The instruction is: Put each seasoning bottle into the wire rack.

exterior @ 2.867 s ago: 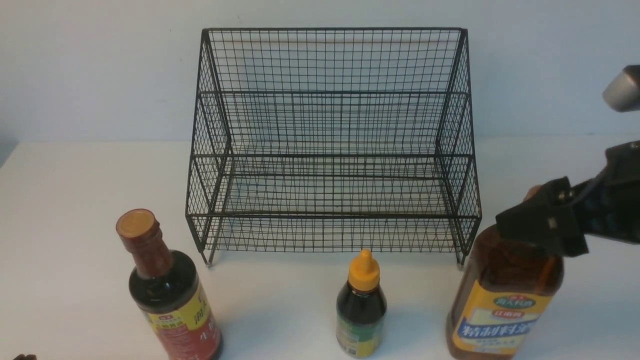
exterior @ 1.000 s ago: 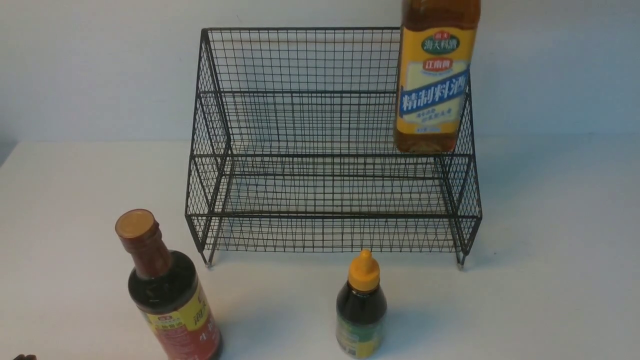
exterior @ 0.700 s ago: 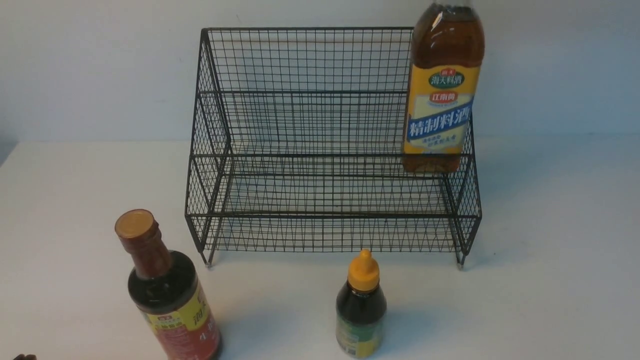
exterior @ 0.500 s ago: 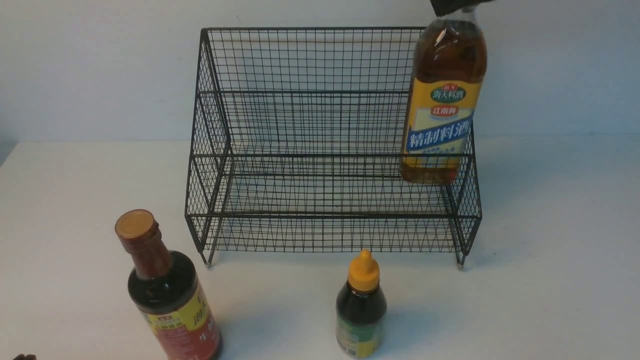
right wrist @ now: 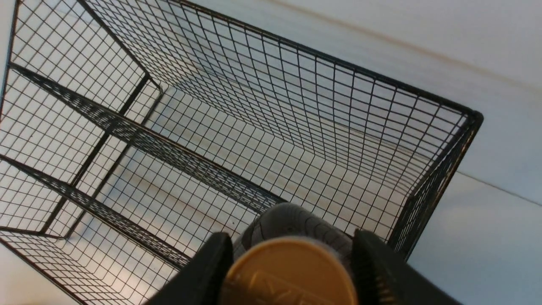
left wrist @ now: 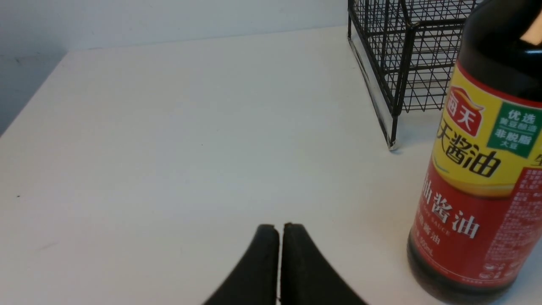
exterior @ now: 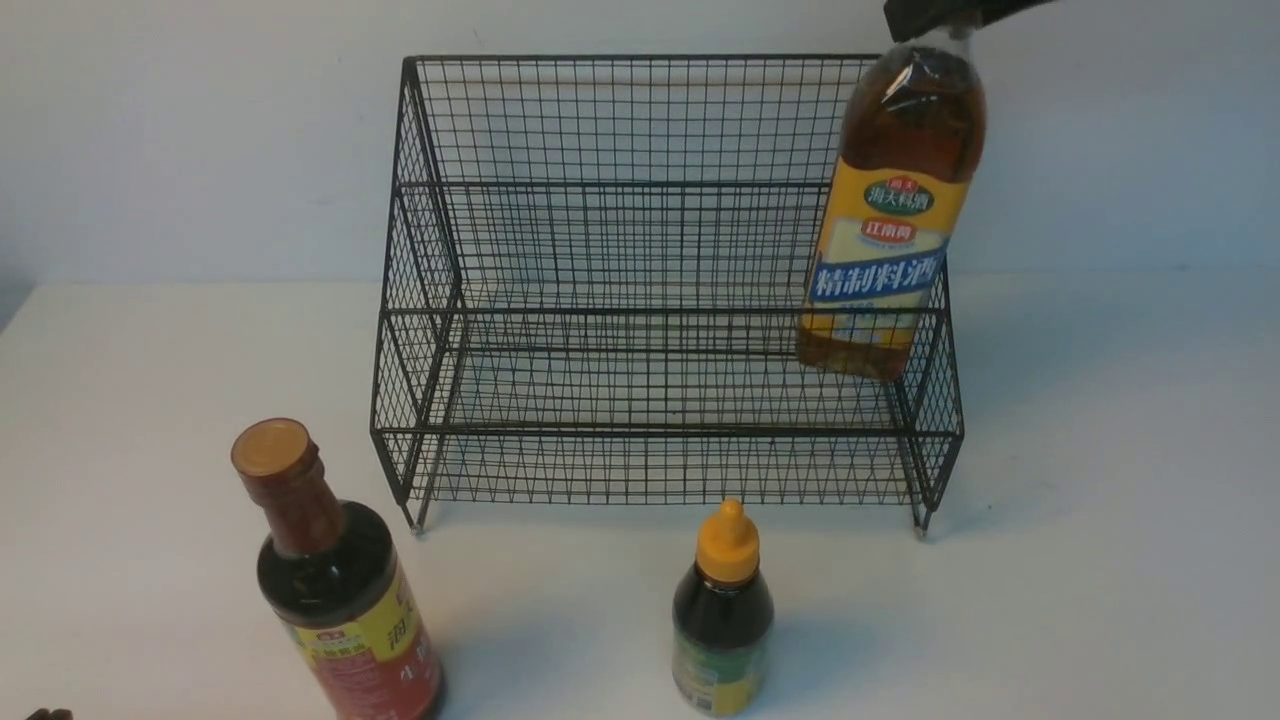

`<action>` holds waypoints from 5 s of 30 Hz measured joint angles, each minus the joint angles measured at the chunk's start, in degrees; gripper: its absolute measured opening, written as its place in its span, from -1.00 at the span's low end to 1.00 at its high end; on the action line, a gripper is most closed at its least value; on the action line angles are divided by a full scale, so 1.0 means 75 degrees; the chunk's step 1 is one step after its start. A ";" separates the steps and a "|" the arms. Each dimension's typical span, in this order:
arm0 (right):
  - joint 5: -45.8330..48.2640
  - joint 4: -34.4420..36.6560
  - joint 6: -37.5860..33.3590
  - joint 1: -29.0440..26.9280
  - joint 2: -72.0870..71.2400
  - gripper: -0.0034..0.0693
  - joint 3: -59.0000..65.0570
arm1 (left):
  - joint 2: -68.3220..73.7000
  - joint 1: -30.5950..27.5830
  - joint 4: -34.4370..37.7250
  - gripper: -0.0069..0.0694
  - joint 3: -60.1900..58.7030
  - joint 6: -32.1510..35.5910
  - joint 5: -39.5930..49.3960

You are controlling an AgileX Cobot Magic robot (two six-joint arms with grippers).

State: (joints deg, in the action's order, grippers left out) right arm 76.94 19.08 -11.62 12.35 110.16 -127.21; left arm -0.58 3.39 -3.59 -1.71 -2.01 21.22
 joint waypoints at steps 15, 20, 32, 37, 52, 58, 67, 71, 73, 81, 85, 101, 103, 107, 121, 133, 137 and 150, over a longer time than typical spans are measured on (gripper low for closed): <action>-0.0249 0.0248 -0.0383 0.0000 0.0023 0.01 0.0839 | 0.0000 0.0000 0.0000 -0.83 0.0000 0.0000 0.0000; -0.0249 0.0573 -0.1315 0.0033 0.0023 0.01 0.0886 | 0.0000 0.0000 -0.0008 -0.83 0.0000 0.0000 0.0000; -0.0305 0.0534 -0.1563 0.0295 0.0023 0.00 0.0886 | 0.0000 0.0000 -0.0008 -0.83 0.0000 0.0000 0.0000; -0.0305 0.0527 -0.1545 0.0295 0.0023 0.00 0.0886 | 0.0000 0.0000 -0.0008 -0.83 0.0000 0.0000 0.0000; -0.0526 0.0959 -0.1240 0.0303 -0.0233 0.46 0.0787 | 0.0000 0.0000 -0.0008 -0.83 0.0000 0.0000 0.0000; -0.0526 0.0913 -0.0914 0.0303 -0.0587 0.64 0.0787 | 0.0000 0.0000 -0.0008 -0.83 0.0000 0.0000 0.0000; -0.0506 0.0227 0.0283 0.0303 -0.2531 0.55 0.0787 | 0.0000 0.0000 -0.0008 -0.83 0.0000 0.0000 0.0000; -0.0504 -0.0141 0.0721 0.0303 -0.3835 0.31 0.0943 | 0.0000 0.0000 -0.0008 -0.83 0.0000 0.0000 0.0000; -0.0504 -0.0374 0.0769 0.0303 -0.4782 0.12 0.1353 | 0.0000 0.0000 -0.0008 -0.83 0.0000 0.0000 0.0000; -0.0516 -0.1306 0.0762 0.0303 -0.8749 -0.56 0.5052 | 0.0000 0.0000 -0.0008 -0.83 0.0000 0.0000 0.0000; -0.1747 -0.1168 0.0709 0.0303 -1.0868 -0.79 0.7845 | 0.0000 0.0000 -0.0008 -0.83 0.0000 0.0000 0.0000; -0.7686 0.1005 -0.2576 0.0303 -1.3992 -0.95 1.4510 | 0.0000 0.0000 -0.0008 -0.83 0.0000 0.0000 0.0000; -0.7612 0.1015 -0.2596 0.0303 -1.3992 -0.95 1.4516 | 0.0000 0.0000 -0.0008 -0.83 0.0000 0.0000 0.0000; -0.7325 0.1033 -0.2620 0.0303 -1.3992 -0.95 1.4526 | 0.0000 0.0000 -0.0008 -0.83 0.0000 0.0000 0.0000; -0.6903 0.1035 -0.2605 0.0303 -1.3992 -0.95 1.4526 | 0.0000 0.0000 -0.0008 -0.83 0.0000 0.0000 0.0000; -0.7922 -0.1540 0.0185 0.0303 -1.4150 -0.95 1.5924 | 0.0000 0.0000 -0.0008 -0.83 0.0000 0.0000 0.0000; -0.7922 -0.2275 0.0778 0.0226 -1.4388 -0.95 1.6300 | 0.0000 0.0000 -0.0008 -0.83 0.0000 0.0000 0.0000; -0.7777 -0.2604 0.1195 -0.1284 -1.4773 -0.95 1.7174 | 0.0000 0.0000 -0.0008 -0.83 0.0000 0.0000 0.0000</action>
State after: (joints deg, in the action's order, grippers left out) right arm 18.61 -0.45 -2.65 2.72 -0.63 1.60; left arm -0.58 3.39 -3.65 -1.71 -2.01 21.22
